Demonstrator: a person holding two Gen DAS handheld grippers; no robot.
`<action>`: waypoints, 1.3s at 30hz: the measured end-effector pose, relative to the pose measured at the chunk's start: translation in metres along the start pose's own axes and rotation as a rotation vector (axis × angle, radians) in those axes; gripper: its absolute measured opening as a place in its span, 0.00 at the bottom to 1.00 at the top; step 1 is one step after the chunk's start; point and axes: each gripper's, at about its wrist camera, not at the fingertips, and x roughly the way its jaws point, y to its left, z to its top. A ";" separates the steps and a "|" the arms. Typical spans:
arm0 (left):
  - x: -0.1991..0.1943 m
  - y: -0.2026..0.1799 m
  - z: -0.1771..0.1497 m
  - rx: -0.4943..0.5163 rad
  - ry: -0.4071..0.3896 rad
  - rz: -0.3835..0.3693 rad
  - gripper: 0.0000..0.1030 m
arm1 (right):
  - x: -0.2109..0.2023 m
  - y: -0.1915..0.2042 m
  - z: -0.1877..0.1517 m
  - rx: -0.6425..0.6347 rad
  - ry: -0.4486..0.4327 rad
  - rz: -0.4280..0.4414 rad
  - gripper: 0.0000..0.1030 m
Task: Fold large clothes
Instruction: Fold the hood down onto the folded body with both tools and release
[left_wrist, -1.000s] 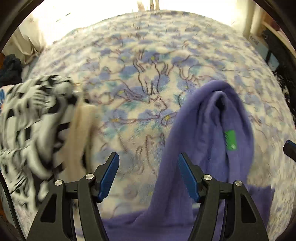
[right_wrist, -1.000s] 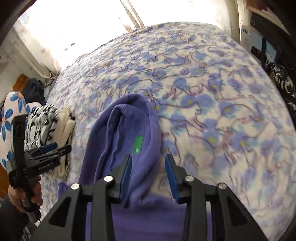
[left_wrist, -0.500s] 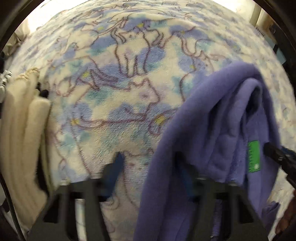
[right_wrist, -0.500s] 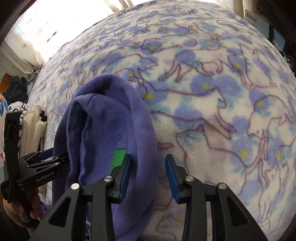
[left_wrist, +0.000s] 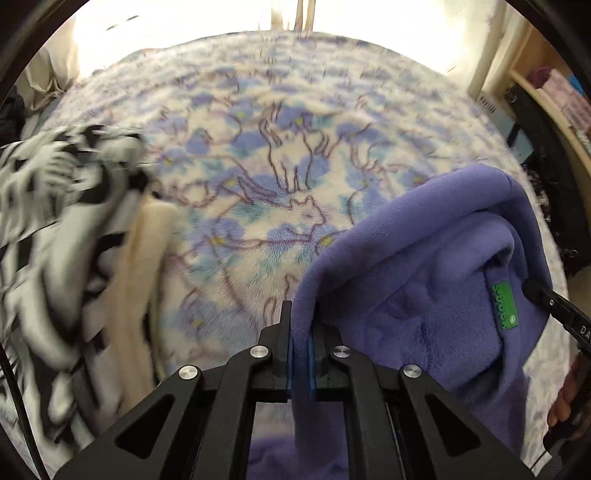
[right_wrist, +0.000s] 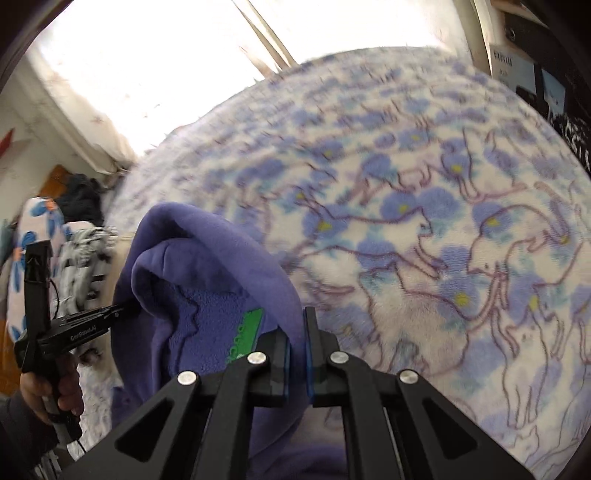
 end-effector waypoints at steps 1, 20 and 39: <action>-0.016 0.001 -0.009 -0.001 -0.020 -0.006 0.03 | -0.013 0.006 -0.006 -0.019 -0.023 0.013 0.05; -0.128 0.005 -0.254 0.039 0.057 -0.101 0.07 | -0.139 0.045 -0.196 -0.240 0.014 -0.092 0.14; -0.156 0.035 -0.337 -0.177 0.214 -0.300 0.25 | -0.195 0.056 -0.292 0.060 0.175 0.004 0.34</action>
